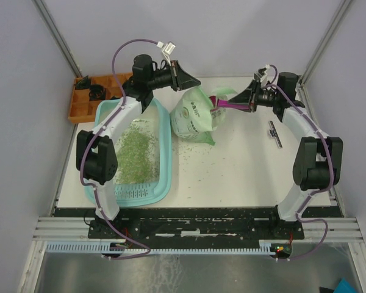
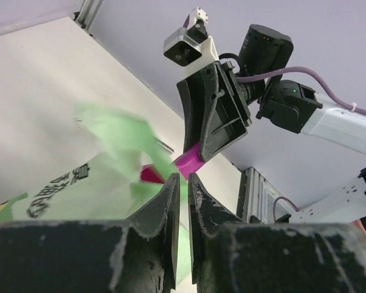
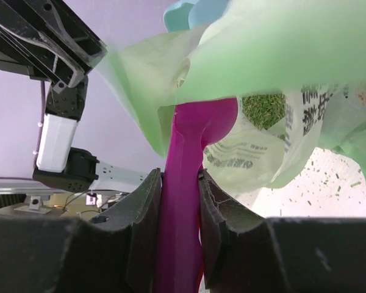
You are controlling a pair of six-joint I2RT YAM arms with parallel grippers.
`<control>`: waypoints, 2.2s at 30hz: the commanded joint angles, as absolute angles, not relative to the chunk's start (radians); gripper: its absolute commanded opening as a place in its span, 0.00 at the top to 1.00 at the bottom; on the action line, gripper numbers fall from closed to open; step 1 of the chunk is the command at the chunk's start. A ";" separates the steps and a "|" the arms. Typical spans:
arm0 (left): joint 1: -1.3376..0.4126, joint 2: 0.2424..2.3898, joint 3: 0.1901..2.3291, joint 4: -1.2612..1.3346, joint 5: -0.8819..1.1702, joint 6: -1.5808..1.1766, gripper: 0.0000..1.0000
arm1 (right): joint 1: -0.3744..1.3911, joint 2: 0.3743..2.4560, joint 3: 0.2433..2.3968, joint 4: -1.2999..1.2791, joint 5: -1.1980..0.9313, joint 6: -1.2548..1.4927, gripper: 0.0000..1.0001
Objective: Fill the litter box with clean litter
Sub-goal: 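Scoop the cat litter from the cat litter bag.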
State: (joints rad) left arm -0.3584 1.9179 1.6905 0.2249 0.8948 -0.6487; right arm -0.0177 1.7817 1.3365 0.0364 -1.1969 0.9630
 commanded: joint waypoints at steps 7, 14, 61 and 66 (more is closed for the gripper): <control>-0.366 1.822 1.768 0.230 0.878 -0.604 0.83 | -0.071 1.637 1.314 -0.269 -1.262 0.628 0.98; -0.366 1.802 1.769 0.227 0.879 -0.608 0.83 | -0.109 1.604 1.250 -0.329 -1.252 0.549 0.98; -0.367 1.583 1.660 0.092 0.796 -0.477 0.83 | -0.357 1.519 1.376 -0.460 -1.403 0.647 0.98; -0.366 1.567 1.644 0.093 0.792 -0.476 0.83 | -0.357 1.533 1.369 -0.417 -1.386 0.691 0.98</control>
